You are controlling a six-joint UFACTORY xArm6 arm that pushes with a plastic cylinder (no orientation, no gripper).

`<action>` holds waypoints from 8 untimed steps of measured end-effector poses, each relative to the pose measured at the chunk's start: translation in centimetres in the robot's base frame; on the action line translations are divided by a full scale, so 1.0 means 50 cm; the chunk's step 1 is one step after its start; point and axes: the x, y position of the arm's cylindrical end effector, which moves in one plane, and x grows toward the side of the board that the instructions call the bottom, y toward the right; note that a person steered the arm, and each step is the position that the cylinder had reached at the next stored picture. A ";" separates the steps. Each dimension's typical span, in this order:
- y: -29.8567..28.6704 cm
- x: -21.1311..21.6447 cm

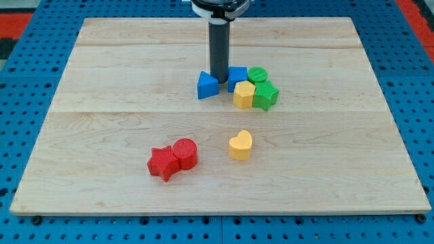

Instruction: Adjust the blue triangle at center of the board

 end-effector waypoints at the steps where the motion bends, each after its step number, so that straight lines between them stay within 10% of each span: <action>1: -0.015 -0.016; 8: -0.093 0.016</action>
